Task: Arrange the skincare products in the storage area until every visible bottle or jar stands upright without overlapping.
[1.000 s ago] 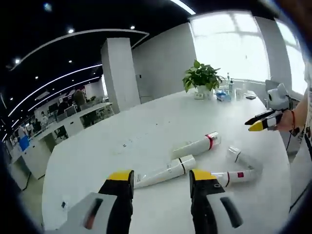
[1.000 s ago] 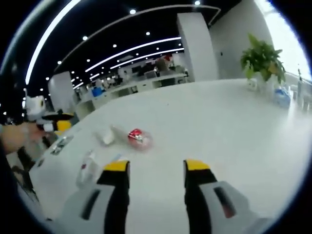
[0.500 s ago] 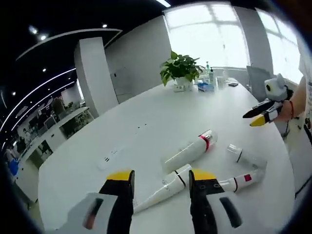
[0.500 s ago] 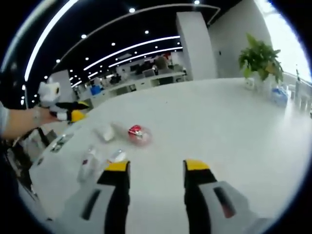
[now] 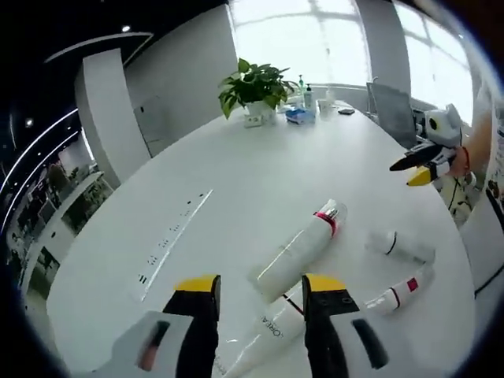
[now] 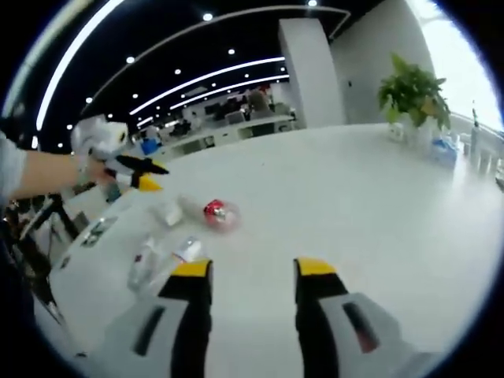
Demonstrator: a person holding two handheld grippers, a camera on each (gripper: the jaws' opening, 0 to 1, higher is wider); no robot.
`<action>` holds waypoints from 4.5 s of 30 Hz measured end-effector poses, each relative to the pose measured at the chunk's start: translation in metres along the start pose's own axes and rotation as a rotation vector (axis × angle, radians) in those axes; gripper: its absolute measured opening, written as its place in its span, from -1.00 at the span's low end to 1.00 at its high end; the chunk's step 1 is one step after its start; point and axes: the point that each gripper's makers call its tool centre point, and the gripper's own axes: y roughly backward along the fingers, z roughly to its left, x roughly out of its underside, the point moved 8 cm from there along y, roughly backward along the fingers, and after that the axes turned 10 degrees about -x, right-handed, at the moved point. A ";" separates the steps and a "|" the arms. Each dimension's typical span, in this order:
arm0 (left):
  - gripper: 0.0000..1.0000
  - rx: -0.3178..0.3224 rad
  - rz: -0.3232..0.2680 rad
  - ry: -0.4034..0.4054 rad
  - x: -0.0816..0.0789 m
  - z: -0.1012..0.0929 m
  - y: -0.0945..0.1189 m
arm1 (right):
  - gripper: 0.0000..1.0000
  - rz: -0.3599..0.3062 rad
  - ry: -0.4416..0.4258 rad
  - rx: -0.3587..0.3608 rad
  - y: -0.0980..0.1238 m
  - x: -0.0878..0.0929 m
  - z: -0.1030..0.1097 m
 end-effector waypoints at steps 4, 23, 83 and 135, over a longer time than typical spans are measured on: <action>-0.12 0.073 0.063 -0.063 -0.007 -0.004 -0.017 | -0.24 0.000 -0.020 0.011 0.003 0.001 -0.003; -0.31 0.198 0.284 -0.252 -0.014 -0.014 -0.059 | -0.28 0.007 -0.025 0.042 0.015 0.002 -0.011; -0.40 0.149 0.297 -0.241 0.013 -0.075 -0.018 | -0.35 0.451 0.495 -0.648 -0.131 -0.028 -0.012; -0.43 0.116 0.157 0.100 0.037 -0.083 -0.027 | -0.46 0.328 0.688 -0.759 -0.125 -0.130 0.080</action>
